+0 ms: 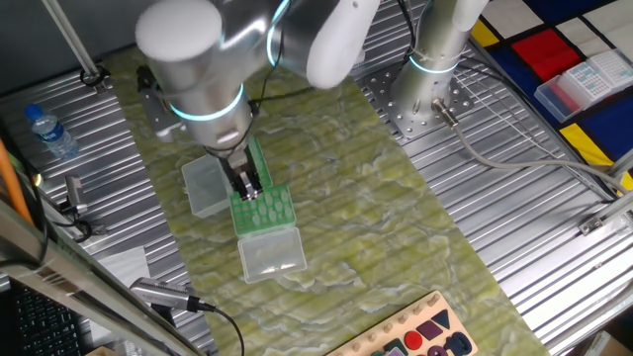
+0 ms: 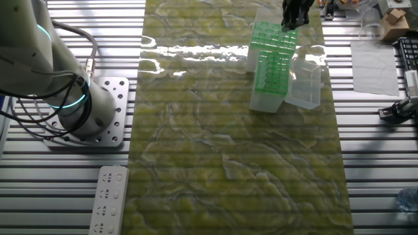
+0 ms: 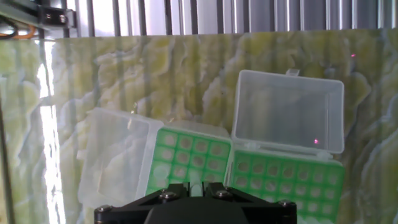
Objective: Transfer all large pipette tips from one holder to another
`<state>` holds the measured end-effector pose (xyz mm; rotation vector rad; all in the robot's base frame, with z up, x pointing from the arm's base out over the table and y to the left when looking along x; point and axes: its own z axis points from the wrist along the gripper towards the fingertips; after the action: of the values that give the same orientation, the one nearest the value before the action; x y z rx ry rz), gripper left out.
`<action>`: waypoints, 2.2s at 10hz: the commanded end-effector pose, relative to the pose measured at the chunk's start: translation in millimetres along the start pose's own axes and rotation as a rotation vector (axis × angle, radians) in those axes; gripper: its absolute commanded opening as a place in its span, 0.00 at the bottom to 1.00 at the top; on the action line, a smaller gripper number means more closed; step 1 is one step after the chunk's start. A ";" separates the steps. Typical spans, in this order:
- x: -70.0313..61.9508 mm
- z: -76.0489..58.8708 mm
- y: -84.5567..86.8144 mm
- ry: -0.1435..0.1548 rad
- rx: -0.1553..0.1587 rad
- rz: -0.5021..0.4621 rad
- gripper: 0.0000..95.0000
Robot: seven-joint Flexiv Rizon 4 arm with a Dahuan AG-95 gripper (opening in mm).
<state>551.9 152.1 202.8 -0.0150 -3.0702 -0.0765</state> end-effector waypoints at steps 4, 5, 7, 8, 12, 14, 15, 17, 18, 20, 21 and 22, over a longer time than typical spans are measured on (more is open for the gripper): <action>3.2 -16.1 -0.1 0.002 0.000 -0.061 0.00; 4.2 -21.6 0.0 0.002 0.000 -0.072 0.00; 5.3 -35.5 1.1 0.011 0.005 -0.094 0.00; 4.6 -42.1 0.5 0.017 0.005 -0.104 0.00; -5.1 -74.7 -9.7 0.050 -0.005 -0.154 0.00; -9.3 -95.5 -18.8 0.080 -0.014 -0.178 0.00; -9.3 -99.5 -21.3 0.085 -0.015 -0.189 0.00; -4.8 -109.1 -29.8 0.107 -0.008 -0.212 0.00; -2.7 -108.0 -31.1 0.112 -0.006 -0.215 0.00; 4.3 -103.2 -36.7 0.115 -0.003 -0.226 0.00; 10.2 -99.4 -40.7 0.113 -0.002 -0.230 0.00; 13.2 -97.4 -42.6 0.113 -0.002 -0.229 0.00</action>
<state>540.6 102.9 296.7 0.3310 -2.9454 -0.0880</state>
